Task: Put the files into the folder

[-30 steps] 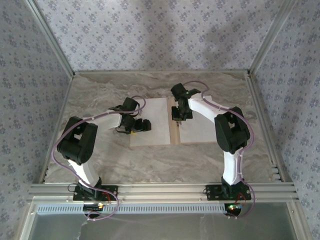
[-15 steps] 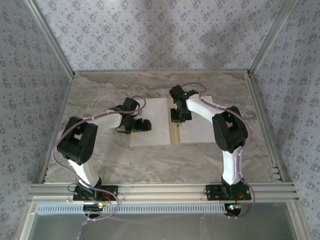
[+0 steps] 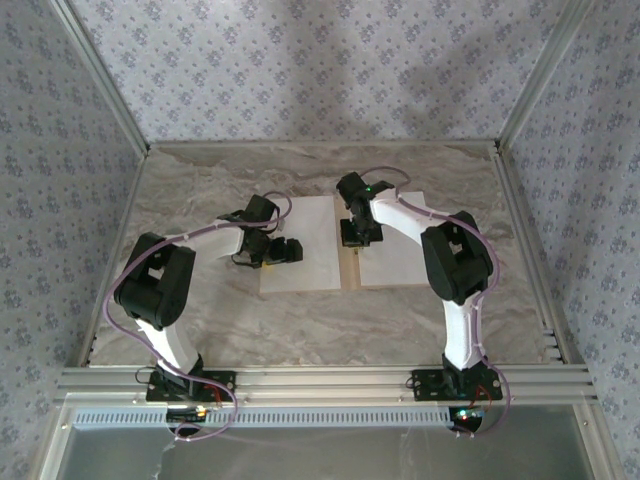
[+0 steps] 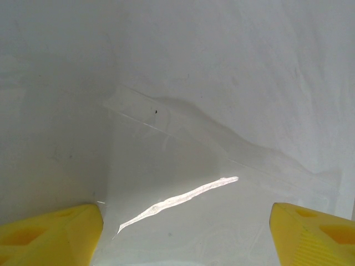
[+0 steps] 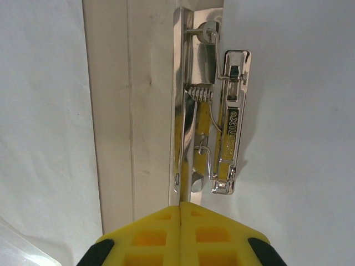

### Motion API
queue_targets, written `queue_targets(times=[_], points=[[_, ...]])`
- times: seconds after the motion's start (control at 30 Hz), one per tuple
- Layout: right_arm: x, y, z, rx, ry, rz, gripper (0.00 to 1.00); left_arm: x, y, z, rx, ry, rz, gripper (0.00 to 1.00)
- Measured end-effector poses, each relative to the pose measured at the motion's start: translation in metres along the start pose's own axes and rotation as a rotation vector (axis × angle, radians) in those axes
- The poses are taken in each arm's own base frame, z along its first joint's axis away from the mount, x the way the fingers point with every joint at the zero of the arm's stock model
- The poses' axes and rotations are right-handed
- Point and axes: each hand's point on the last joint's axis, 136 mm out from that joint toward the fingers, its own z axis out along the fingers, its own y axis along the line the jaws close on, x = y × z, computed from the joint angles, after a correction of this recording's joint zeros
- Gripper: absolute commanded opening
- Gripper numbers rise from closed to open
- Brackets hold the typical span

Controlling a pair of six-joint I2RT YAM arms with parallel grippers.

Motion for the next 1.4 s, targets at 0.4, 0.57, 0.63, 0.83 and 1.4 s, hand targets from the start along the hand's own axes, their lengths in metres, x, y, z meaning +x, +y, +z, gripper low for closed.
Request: queue_targets(times=[0.4,0.57,0.63,0.83,1.4], points=[[0.0002,-0.0012,0.0027,0.033,0.006,-0.009,0.04,0.0001,0.0002,0.0002,-0.001,0.0,0.0,0.81],[0.0005,-0.0012,0.0034,0.052,0.005,-0.017,0.04,0.0001,0.0002,0.0002,-0.001,0.0,0.0,0.81],[0.0002,-0.0016,0.003,0.065,0.003,-0.021,0.04,0.0001,0.0001,0.0002,0.0,0.001,0.0,0.81],[0.001,-0.0055,0.0038,0.112,0.001,-0.033,0.03,0.0001,0.0,0.0002,0.0,0.001,0.0,0.81],[0.0023,-0.0088,0.0072,0.138,0.004,-0.037,0.01,0.0002,-0.0018,0.0016,0.001,0.003,0.005,0.81]])
